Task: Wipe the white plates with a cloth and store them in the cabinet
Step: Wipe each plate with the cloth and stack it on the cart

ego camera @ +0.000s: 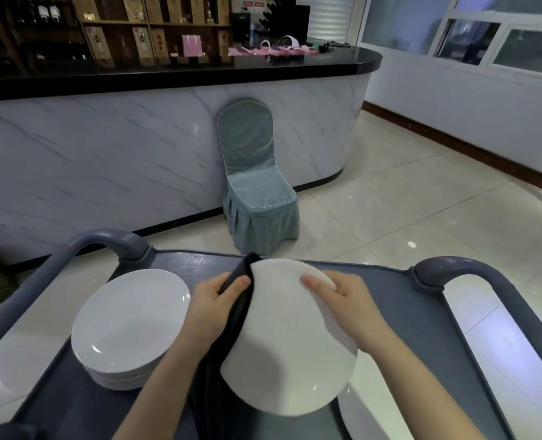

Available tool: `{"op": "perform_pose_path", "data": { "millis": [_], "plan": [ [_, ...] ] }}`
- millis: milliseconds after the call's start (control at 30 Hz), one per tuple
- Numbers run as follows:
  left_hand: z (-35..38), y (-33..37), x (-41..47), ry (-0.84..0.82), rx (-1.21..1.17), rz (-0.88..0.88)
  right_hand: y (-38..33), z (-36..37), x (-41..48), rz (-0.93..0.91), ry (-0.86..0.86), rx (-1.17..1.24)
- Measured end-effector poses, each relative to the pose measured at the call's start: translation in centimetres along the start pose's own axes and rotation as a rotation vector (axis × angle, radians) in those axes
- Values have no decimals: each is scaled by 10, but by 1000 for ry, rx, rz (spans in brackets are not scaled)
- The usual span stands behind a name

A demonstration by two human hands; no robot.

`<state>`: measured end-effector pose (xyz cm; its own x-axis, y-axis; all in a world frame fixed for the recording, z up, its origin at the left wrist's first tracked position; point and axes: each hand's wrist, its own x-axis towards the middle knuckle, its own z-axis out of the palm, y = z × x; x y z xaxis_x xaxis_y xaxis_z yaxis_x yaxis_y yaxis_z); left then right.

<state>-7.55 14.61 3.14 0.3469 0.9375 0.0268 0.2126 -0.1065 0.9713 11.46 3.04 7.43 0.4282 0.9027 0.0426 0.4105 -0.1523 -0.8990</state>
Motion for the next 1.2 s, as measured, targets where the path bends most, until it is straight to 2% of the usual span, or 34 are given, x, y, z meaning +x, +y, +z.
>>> {"op": "perform_pose_path", "data": {
  "millis": [100, 167, 200, 267, 367, 467, 533, 600, 667, 733, 800, 933, 1000, 1033, 1100, 1200],
  "plan": [
    [26, -18, -22, 364, -280, -327, 7, 26, -9, 237, 361, 449],
    [41, -28, -32, 469, -446, -485, 16, 48, -18, 385, 499, 611],
    [43, -33, -33, 462, -474, -511, 21, 54, -22, 422, 498, 609],
    [35, -36, -30, 420, -447, -488, 28, 51, -26, 416, 400, 543],
    [8, -31, -17, 342, -213, -267, 27, 20, -17, 235, 166, 424],
    [-8, -11, -5, 55, 56, 16, 15, -2, 0, 79, -121, 116],
    [-10, 3, 5, -163, 190, 134, 8, 1, 6, 23, -289, -106],
    [-6, 11, 9, -310, 272, 215, 5, 9, 7, -37, -328, -194],
    [-2, 13, 8, -341, 264, 234, 5, 12, 7, -110, -293, -207],
    [-4, 8, 6, -284, 182, 173, 4, 7, 8, -103, -228, -184],
    [-7, -1, 1, -119, 45, 46, 2, 1, 8, 8, -93, -44],
    [29, -19, -23, 392, -379, -371, -1, 28, -1, 272, 360, 436],
    [57, -22, -35, 550, -601, -563, -4, 62, -11, 393, 582, 591],
    [65, -23, -39, 580, -637, -605, -6, 78, -17, 411, 648, 659],
    [65, -19, -40, 591, -627, -571, -8, 95, -27, 373, 674, 714],
    [41, -13, -29, 540, -607, -476, 2, 82, -31, 273, 476, 540]
  ]
}}
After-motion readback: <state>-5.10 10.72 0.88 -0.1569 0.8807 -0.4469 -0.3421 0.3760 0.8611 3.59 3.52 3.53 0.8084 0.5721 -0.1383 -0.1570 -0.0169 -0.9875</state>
